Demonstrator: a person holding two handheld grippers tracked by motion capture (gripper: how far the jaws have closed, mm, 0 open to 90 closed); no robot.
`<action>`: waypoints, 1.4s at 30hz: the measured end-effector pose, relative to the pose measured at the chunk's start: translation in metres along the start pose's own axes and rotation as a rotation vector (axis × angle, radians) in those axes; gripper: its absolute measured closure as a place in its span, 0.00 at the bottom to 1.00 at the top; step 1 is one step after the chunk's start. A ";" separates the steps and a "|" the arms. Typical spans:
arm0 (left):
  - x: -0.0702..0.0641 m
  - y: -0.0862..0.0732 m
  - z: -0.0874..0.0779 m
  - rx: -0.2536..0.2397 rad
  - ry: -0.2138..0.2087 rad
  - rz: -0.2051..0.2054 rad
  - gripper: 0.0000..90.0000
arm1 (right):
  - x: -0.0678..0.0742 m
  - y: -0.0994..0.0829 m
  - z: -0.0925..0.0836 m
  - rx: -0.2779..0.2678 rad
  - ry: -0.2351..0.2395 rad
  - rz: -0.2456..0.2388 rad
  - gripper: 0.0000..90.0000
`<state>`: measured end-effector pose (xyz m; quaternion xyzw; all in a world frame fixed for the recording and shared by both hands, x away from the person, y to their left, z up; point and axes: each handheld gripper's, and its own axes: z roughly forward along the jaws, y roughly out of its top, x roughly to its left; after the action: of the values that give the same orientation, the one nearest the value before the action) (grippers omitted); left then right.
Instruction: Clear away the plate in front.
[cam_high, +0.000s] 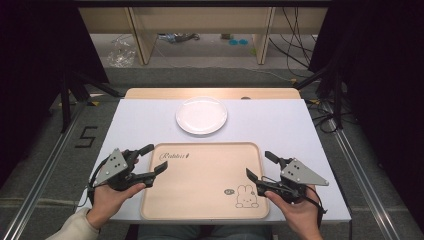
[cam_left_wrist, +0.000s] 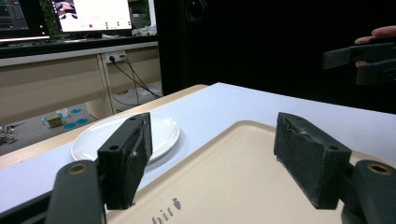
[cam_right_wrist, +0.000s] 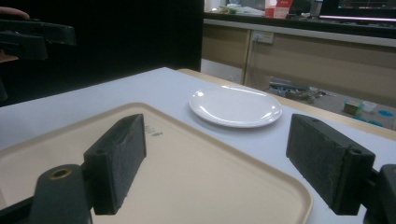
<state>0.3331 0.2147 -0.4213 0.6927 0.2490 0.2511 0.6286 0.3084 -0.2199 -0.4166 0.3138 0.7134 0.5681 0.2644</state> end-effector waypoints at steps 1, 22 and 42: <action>0.000 0.000 0.001 0.001 -0.001 -0.001 0.31 | 0.000 0.000 0.000 0.002 -0.001 0.000 0.23; 0.022 0.014 0.064 0.125 -0.004 0.086 0.31 | 0.001 -0.001 0.003 -0.007 0.001 0.009 0.24; 0.046 -0.006 0.156 0.265 0.012 0.159 0.32 | -0.001 -0.001 0.001 0.019 -0.009 0.005 0.24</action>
<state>0.4703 0.1296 -0.4387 0.7856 0.2277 0.2692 0.5085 0.3091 -0.2202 -0.4179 0.3207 0.7169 0.5605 0.2628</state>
